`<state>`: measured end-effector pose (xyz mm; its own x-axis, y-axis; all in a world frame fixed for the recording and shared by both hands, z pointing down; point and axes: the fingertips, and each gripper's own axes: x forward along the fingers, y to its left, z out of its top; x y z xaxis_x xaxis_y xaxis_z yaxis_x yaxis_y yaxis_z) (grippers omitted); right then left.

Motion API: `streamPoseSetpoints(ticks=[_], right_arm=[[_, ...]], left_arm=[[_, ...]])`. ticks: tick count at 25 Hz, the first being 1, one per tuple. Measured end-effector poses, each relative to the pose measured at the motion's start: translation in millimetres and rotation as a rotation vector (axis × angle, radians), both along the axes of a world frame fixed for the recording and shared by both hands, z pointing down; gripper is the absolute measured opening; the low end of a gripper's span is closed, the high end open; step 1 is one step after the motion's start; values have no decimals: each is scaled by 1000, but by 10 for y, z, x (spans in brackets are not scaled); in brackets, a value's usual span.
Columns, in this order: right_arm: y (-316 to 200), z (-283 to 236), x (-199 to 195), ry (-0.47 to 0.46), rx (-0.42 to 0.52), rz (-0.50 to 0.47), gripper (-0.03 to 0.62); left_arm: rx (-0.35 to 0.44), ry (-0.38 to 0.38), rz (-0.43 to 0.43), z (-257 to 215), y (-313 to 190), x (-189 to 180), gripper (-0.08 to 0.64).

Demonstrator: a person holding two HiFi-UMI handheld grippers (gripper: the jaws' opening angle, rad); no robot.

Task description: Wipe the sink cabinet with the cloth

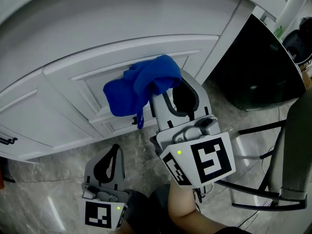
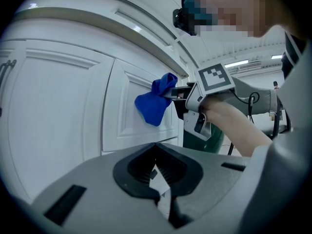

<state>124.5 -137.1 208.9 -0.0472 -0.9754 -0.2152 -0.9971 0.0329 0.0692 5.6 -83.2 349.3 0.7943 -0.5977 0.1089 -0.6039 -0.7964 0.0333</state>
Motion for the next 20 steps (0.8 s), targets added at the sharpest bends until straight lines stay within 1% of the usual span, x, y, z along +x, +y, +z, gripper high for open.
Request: streamPoseSetpoints(ticks=[2,9,13,17,20], right_arm=[[-9,23,23,-22,2,-24,117],[6,46,46,32,-13,-16,117],[21,69,129,70,-31,37,117],[22,143,285,103,-62,100,117],[46,192,441,77,-72,130,117]], left_arm=[[1,1,4,-2,7,22,3],[10,0,14,-28,55,84,3],[7,-8,11,-25,65,77,3],[-5,9,0,-42,58,78,3],[-25,24,-9,-47,62,89,3]])
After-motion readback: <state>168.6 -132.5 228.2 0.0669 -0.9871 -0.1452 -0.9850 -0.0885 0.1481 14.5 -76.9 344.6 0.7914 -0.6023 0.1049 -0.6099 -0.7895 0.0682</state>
